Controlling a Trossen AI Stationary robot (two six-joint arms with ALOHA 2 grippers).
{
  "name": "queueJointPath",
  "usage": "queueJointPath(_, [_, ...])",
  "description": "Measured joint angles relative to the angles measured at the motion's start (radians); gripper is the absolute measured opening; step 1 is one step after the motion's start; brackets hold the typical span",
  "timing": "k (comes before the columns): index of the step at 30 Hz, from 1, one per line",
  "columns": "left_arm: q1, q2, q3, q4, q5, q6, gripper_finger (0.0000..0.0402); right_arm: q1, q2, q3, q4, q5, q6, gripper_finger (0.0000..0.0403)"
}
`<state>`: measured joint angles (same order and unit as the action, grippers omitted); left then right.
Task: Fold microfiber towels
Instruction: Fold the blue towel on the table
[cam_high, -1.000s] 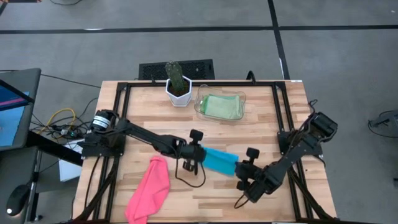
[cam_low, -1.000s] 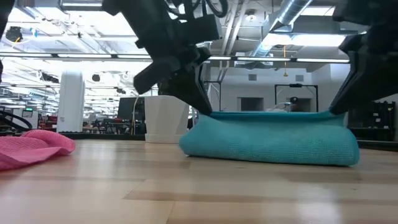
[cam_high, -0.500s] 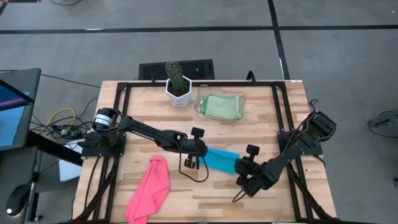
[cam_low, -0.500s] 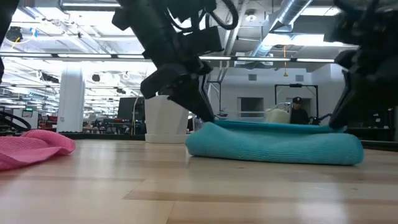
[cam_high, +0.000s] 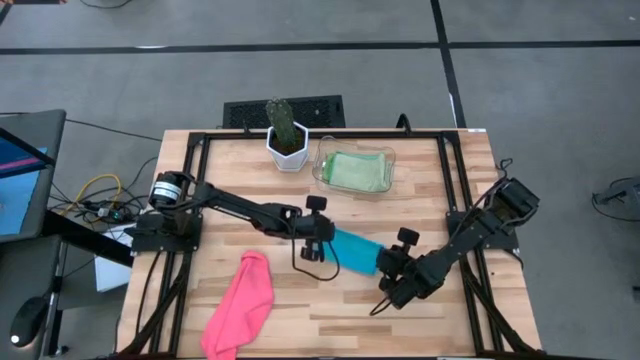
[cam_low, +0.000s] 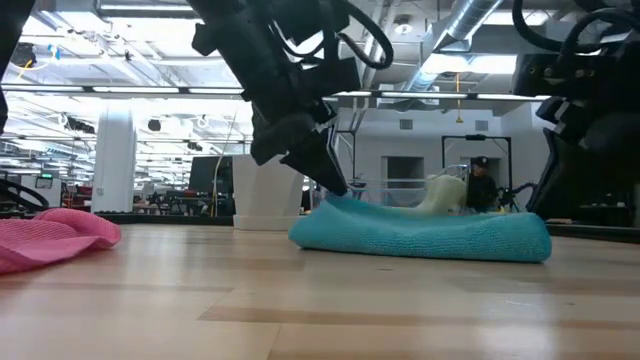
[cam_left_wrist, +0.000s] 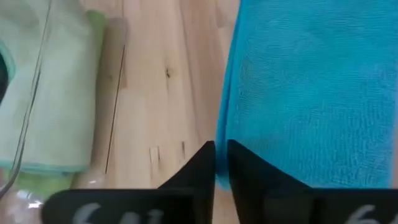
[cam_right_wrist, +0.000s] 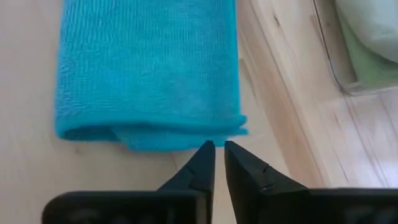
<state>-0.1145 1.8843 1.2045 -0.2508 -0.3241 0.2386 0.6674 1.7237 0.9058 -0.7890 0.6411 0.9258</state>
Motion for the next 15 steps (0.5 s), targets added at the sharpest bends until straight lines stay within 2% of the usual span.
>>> queueJointPath(6, [0.01, 0.0, 0.0, 0.037, 0.028, 0.013, 0.0095, -0.016, 0.0, 0.0, -0.014, 0.013, 0.025, 0.0078])
queueJointPath(9, [0.01, 0.0, 0.001, 0.031, -0.002, 0.012, 0.0123, 0.004, -0.03, 0.0, -0.015, 0.05, 0.049, 0.0082])
queueJointPath(12, [0.006, -0.024, 0.027, -0.055, -0.077, -0.007, 0.0138, 0.058, -0.096, 0.0, -0.012, 0.166, 0.096, 0.0082])
queueJointPath(15, [-0.001, -0.091, 0.05, -0.069, -0.068, -0.029, 0.014, 0.129, -0.146, 0.0, -0.008, 0.351, 0.129, 0.0081])
